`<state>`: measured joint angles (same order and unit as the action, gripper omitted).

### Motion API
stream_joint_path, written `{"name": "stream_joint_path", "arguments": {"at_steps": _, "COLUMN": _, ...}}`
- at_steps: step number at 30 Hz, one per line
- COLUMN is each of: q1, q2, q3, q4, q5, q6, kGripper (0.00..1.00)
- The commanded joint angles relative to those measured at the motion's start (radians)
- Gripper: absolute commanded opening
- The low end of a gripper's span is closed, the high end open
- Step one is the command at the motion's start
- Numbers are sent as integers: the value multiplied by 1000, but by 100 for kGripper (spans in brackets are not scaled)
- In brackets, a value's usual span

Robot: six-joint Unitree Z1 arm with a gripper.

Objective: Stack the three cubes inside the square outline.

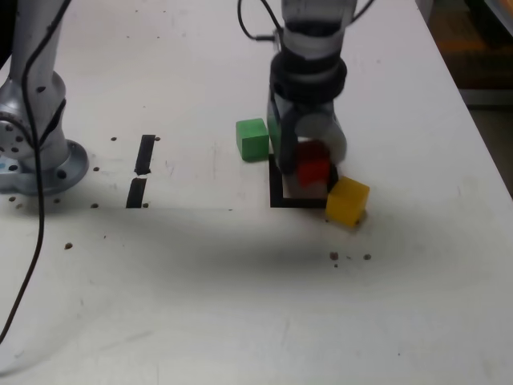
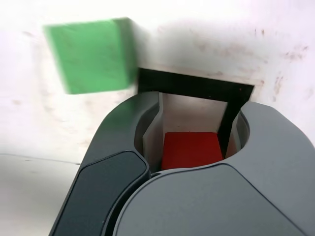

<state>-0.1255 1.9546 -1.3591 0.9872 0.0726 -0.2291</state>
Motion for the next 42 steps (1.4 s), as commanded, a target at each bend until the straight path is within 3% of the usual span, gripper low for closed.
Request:
{"name": "stream_joint_path", "arguments": {"at_steps": 1, "q1": -2, "q2": -20, "q3": -11, "q4": 33, "q5": 8, "q6": -1, "kGripper": 21}}
{"name": "stream_joint_path", "arguments": {"at_steps": 9, "q1": -5, "q2": -28, "q3": -15, "q4": 82, "q5": 12, "q6": -1, "kGripper": 21}}
{"name": "stream_joint_path", "arguments": {"at_steps": 22, "q1": -5, "q2": 21, "q3": -20, "q4": 47, "q5": 13, "q6": 15, "kGripper": 21}}
{"name": "stream_joint_path", "arguments": {"at_steps": 42, "q1": -19, "q2": 20, "q3": 2, "q4": -19, "q5": 6, "q6": 48, "kGripper": 24}}
